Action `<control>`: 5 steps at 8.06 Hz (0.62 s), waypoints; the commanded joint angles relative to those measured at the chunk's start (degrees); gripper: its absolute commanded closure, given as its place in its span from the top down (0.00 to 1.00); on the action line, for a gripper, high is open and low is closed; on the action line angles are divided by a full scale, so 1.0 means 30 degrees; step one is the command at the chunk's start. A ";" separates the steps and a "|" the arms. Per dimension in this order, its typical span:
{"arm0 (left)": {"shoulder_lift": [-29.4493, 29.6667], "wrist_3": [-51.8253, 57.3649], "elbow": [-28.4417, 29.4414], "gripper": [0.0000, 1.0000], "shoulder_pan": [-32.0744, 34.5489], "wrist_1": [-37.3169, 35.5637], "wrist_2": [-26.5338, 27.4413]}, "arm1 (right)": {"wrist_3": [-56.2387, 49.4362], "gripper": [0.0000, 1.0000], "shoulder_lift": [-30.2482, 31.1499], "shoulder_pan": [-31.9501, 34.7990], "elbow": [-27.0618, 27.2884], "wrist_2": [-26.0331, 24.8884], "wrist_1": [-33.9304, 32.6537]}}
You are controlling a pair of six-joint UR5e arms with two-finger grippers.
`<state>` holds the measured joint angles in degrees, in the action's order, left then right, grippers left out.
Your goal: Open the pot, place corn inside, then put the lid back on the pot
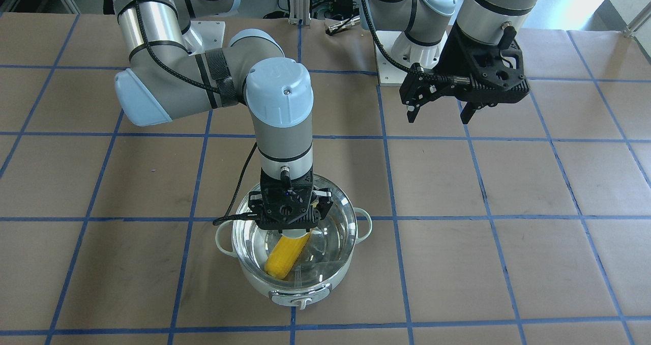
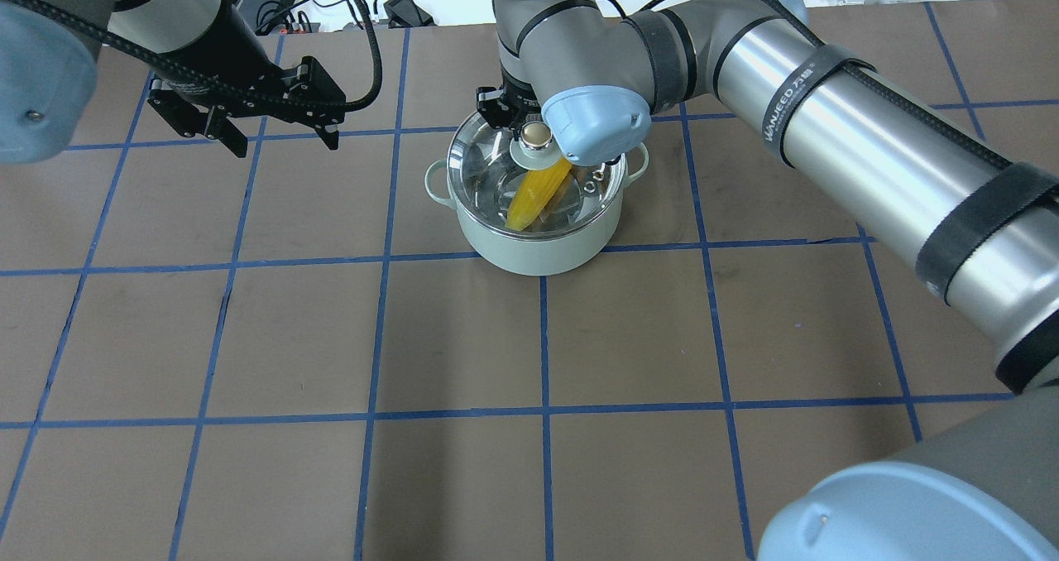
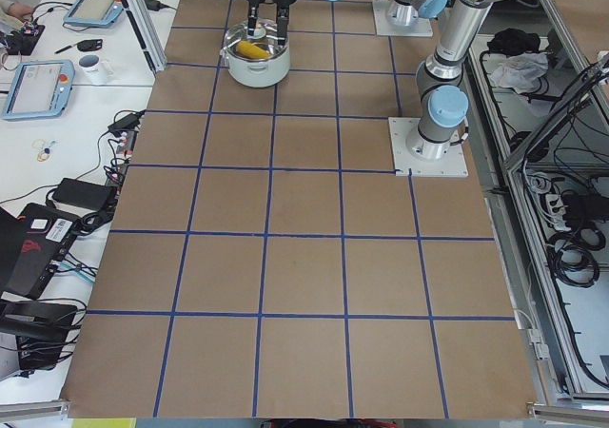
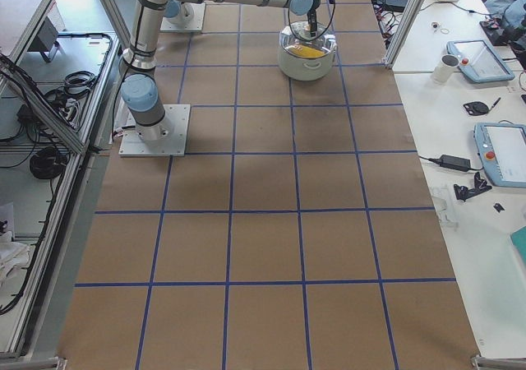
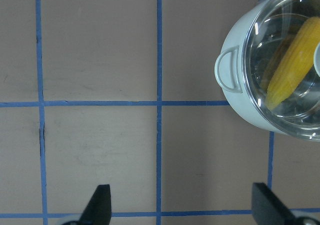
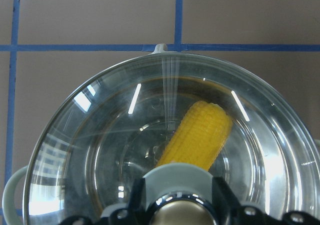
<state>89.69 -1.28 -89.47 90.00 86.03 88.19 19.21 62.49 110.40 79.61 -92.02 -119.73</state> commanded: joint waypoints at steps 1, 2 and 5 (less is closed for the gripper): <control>-0.0012 0.0016 0.0000 1.00 0.0000 0.0035 0.0016 | -0.0278 0.48 -0.0089 -0.0002 0.0036 -0.0001 -0.0050; 0.0017 0.0016 0.0000 1.00 0.0000 0.0035 0.0074 | -0.0425 0.66 -0.0060 0.0027 0.0181 -0.0146 -0.0050; -0.0071 0.0017 0.0000 1.00 0.0000 0.0006 0.0075 | -0.0368 1.00 0.0085 -0.0031 0.0242 -0.0090 0.0009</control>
<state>89.64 -1.17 -89.45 90.00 86.06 88.40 18.11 62.40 110.41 80.32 -92.43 -119.81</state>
